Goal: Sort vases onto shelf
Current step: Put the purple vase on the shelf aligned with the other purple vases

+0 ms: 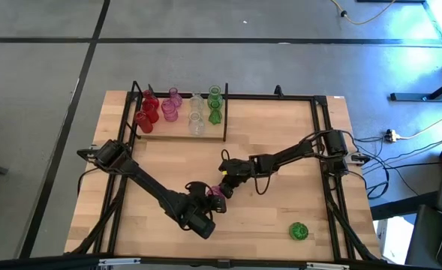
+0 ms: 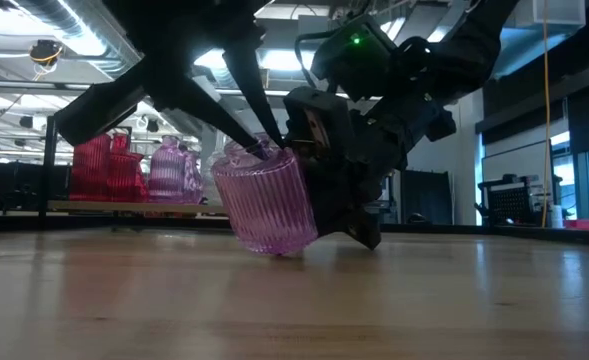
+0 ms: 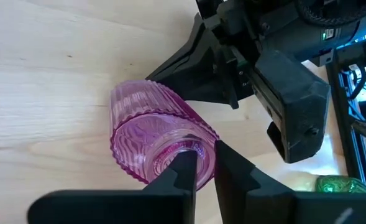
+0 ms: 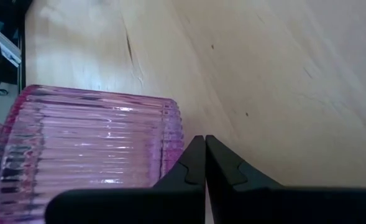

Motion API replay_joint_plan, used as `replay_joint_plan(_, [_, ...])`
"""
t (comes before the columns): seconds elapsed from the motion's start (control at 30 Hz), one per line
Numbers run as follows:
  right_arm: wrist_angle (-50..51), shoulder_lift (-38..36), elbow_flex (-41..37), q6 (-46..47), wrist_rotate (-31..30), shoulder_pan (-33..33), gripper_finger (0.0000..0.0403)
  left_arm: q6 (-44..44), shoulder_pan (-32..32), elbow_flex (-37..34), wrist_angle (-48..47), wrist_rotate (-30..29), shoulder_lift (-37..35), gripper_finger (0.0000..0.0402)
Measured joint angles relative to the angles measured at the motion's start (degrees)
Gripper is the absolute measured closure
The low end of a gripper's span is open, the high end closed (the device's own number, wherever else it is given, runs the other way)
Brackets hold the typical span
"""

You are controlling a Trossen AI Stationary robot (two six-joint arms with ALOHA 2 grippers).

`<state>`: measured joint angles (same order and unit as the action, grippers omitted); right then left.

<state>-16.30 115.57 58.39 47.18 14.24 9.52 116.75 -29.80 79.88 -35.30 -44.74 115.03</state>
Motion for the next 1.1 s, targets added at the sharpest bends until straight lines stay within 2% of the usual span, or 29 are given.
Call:
replay_joint_plan(0.33, [1.12,-2.17,-1.51,0.22,0.74,-0.59,0.0403,3.04,-3.39,-0.30,-2.94,-0.18,-0.69,0.0376])
replay_joint_plan(0.6, [0.79,-2.43,-1.51,-0.26,1.41,-0.63,0.0403,0.81,-6.28,-0.32,-11.48,0.81,-8.98,0.0376])
replay_joint_plan(0.87, [-4.60,-2.94,-1.51,-1.22,4.71,-0.72,0.0403,-16.45,-6.48,-0.28,-15.07,10.96,-22.37,0.0376])
replay_joint_plan(1.1, [-7.59,-9.26,-1.49,-6.98,4.83,-0.77,0.0403,-32.29,-3.92,-0.09,-18.24,27.35,-31.37,0.0376])
